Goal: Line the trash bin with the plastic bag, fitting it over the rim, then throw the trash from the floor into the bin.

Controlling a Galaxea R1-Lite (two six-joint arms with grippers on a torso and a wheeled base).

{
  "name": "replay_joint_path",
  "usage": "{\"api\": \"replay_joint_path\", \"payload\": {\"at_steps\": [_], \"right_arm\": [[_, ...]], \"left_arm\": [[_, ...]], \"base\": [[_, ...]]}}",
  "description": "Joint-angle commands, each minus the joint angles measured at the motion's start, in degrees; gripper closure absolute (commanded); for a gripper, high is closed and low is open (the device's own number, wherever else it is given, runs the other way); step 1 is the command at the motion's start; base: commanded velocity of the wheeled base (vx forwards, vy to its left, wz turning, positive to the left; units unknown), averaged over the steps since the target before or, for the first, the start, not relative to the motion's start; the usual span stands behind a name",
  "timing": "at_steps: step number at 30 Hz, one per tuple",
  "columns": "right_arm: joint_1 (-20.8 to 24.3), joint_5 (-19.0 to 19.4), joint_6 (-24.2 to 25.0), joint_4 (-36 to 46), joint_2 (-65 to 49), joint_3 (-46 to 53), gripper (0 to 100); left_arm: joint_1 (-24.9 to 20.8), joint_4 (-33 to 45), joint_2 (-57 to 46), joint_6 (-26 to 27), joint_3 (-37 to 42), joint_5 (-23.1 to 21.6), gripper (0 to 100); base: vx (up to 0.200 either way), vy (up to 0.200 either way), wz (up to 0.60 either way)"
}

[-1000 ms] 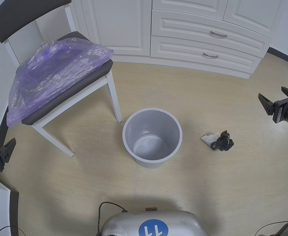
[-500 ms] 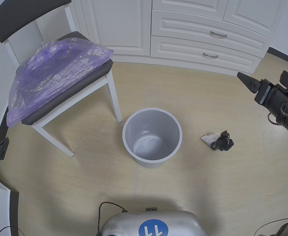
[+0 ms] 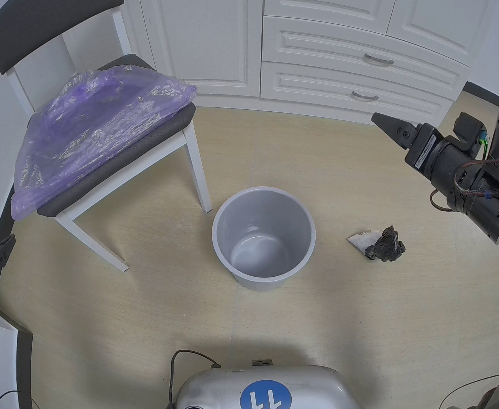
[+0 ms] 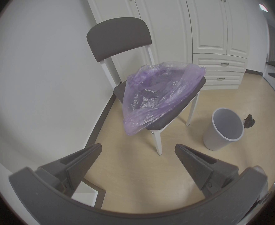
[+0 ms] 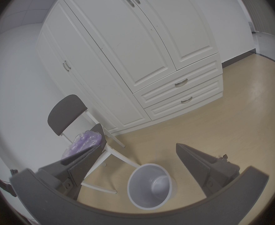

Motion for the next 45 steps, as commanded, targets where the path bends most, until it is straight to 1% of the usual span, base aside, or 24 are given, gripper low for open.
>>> {"api": "replay_joint_path", "payload": {"at_steps": [1,13,15,18,20,23,31,33,36,40,45], "right_arm": [[1.37,0.04,0.86,-0.02,-0.28,-0.66,0],[1.37,0.12,0.86,-0.02,1.04,-0.66,0],[1.28,0.04,0.86,-0.02,1.30,-0.84,0],[1.28,0.12,0.86,0.15,1.30,-0.84,0],[1.19,0.04,0.86,-0.02,1.21,-0.92,0],[0.84,0.12,0.86,0.06,0.77,-0.92,0],[0.84,0.12,0.86,-0.02,0.33,-0.84,0],[0.84,0.12,0.86,-0.02,0.25,-0.84,0],[0.75,0.21,0.86,-0.02,0.16,-0.84,0],[0.75,0.21,0.86,-0.02,-0.19,-0.84,0],[0.75,0.21,0.86,-0.02,-0.54,-0.84,0]], "left_arm": [[6.38,-3.90,7.96,0.12,0.09,-5.44,0],[6.56,-12.69,18.25,-0.67,-0.61,-5.44,0],[6.20,-17.34,22.82,-0.67,-0.44,-5.44,0],[5.94,-22.09,26.24,-0.67,-0.09,-5.26,0],[5.94,-23.23,27.21,-0.67,-0.17,-5.00,0],[4.62,-26.92,28.97,-4.80,-0.44,-2.54,0],[3.39,-30.62,31.52,-8.41,-1.14,-1.48,0],[2.34,-32.02,31.96,-12.19,-1.76,0.19,0],[1.72,-32.90,33.45,-13.77,-2.46,2.38,0],[1.55,-35.01,34.68,-14.47,-2.99,2.65,0],[0.05,-40.64,35.65,-20.36,-3.51,2.74,0]], "base": [[0.000,0.000,0.00],[0.000,0.000,0.00],[0.000,0.000,0.00],[0.000,0.000,0.00],[0.000,0.000,0.00],[0.000,0.000,0.00],[0.000,0.000,0.00],[0.000,0.000,0.00],[0.000,0.000,0.00],[0.000,0.000,0.00],[0.000,0.000,0.00]]}}
